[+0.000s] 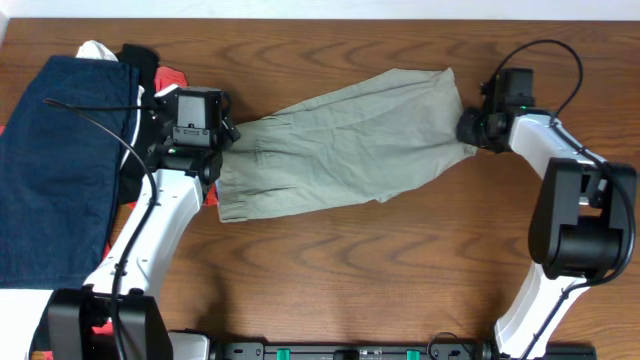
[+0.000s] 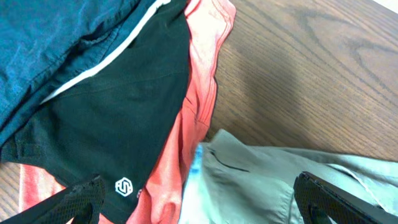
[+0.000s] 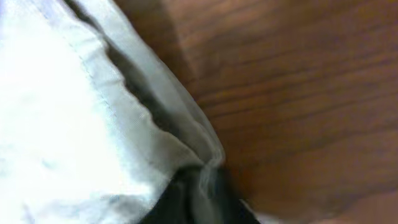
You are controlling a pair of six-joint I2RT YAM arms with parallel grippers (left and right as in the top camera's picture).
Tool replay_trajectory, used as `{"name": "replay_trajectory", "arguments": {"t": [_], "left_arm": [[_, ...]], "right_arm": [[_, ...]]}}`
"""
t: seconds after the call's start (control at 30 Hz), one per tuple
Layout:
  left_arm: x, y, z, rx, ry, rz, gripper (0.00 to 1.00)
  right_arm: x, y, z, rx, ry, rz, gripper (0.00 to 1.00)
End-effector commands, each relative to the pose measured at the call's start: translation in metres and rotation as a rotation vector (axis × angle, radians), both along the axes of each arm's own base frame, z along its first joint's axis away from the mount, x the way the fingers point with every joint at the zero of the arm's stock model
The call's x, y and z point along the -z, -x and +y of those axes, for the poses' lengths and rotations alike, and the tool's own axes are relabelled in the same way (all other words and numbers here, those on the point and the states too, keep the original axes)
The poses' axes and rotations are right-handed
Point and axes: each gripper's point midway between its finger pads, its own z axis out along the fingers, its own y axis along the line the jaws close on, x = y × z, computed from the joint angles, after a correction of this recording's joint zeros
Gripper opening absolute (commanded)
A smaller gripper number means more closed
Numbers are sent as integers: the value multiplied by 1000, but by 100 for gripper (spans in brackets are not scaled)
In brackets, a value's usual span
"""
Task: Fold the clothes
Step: 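Lift the shorts with both grippers and fold the leg toward the waistband, then lay the folded shorts flat and release both grippers, then grasp the waistband end with the left gripper and the leg end with the right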
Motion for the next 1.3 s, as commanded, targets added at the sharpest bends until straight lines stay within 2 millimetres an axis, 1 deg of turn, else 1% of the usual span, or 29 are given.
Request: {"name": "replay_trajectory", "arguments": {"t": [0.0, 0.1, 0.2, 0.27, 0.4, 0.47, 0.5, 0.53, 0.57, 0.6, 0.67, 0.73, 0.77, 0.87, 0.97, 1.07, 1.13, 1.27], "left_arm": [[-1, -3, -2, 22, -2, 6, 98], [1, -2, -4, 29, 4, 12, 98], [4, 0, -11, 55, 39, 28, 98], [7, 0, -16, 73, 62, 37, 98], [11, 3, -24, 109, 99, 57, 98], [14, 3, -34, 172, 119, 76, 98], [16, 3, -39, 209, 131, 85, 98], [19, 3, -46, 256, 147, 98, 98], [21, 3, -51, 294, 156, 107, 98], [24, 3, -57, 337, 165, 117, 98], [30, 3, -70, 438, 180, 137, 98], [36, 4, -80, 522, 195, 156, 98], [40, 5, -84, 554, 203, 167, 98], [51, 8, -94, 633, 223, 197, 98], [65, 11, -100, 694, 231, 234, 98], [76, 12, -101, 724, 222, 264, 98], [81, 15, -106, 798, 216, 273, 98], [90, 18, -113, 861, 232, 289, 98]], "right_arm": [[-7, -1, -8, 47, 58, -6, 1], [-6, 13, -24, 126, 36, 54, 1], [-9, 32, -50, 222, 15, 116, 1], [-15, 46, -68, 274, -11, 149, 1], [-41, 67, -91, 302, -83, 156, 1], [-61, 73, -101, 304, -100, 120, 1], [-70, 74, -103, 294, -106, 100, 1], [-79, 74, -103, 280, -115, 76, 5], [-88, 75, -103, 263, -122, 53, 11], [-95, 75, -102, 243, -125, 33, 33], [-109, 74, -98, 211, -118, -1, 59], [-117, 75, -97, 199, -109, -19, 74], [-120, 75, -96, 192, -107, -26, 76], [-125, 75, -92, 156, -106, -42, 79], [-129, 69, -74, 32, -135, -82, 78], [-123, 66, -64, 1, -109, -66, 78], [-116, 63, -58, -16, -90, -49, 77], [-100, 60, -52, -30, -53, -10, 69]]}}
